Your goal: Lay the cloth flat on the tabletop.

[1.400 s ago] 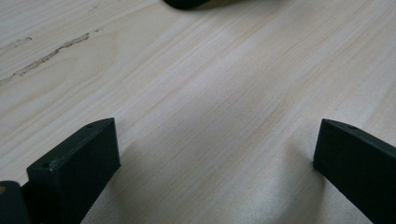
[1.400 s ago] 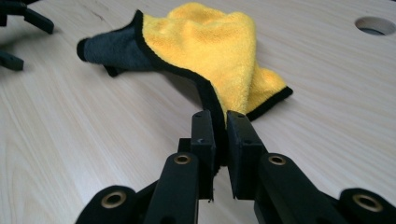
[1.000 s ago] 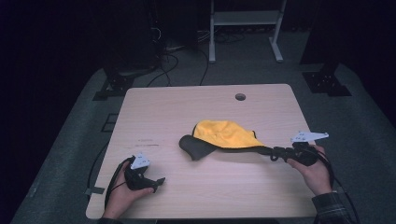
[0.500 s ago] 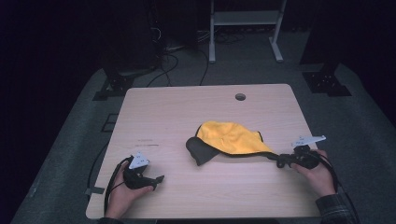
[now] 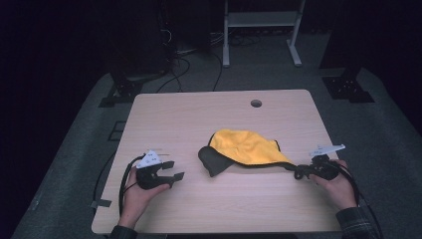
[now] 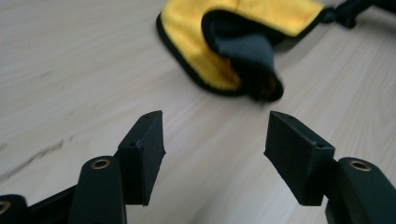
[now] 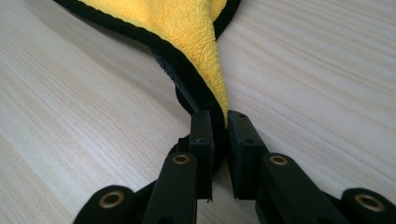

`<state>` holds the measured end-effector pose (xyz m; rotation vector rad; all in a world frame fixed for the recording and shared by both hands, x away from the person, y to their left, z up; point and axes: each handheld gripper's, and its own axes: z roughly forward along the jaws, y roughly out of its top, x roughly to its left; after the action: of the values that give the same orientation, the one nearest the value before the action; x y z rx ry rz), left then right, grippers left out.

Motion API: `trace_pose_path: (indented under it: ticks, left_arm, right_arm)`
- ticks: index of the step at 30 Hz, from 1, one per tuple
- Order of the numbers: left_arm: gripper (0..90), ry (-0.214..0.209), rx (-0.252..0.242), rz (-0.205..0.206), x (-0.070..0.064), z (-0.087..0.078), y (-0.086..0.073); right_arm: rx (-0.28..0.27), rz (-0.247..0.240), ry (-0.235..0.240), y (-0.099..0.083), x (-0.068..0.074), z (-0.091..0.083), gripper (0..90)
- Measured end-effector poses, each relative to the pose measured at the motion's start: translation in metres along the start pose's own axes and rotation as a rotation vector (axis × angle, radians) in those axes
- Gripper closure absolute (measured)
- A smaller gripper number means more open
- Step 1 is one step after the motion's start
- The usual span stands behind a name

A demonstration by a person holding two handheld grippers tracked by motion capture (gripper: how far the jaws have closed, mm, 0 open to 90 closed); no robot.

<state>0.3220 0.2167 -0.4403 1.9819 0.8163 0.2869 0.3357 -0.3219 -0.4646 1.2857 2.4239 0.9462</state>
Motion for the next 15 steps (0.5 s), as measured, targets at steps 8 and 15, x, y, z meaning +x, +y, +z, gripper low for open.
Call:
trace_pose_path:
  ticks: [8, 15]
  left_arm:
    - [39.9, -0.013, -0.04, 0.011, 0.004, 0.025, 0.027]
    - [42.3, -0.037, -0.013, 0.015, 0.007, 0.055, 0.039]
  right_arm:
    - [0.0, -0.001, 0.0, 0.0, 0.0, 0.0, 80.6]
    - [0.002, 0.001, 0.002, 0.0, 0.0, 0.0, 80.6]
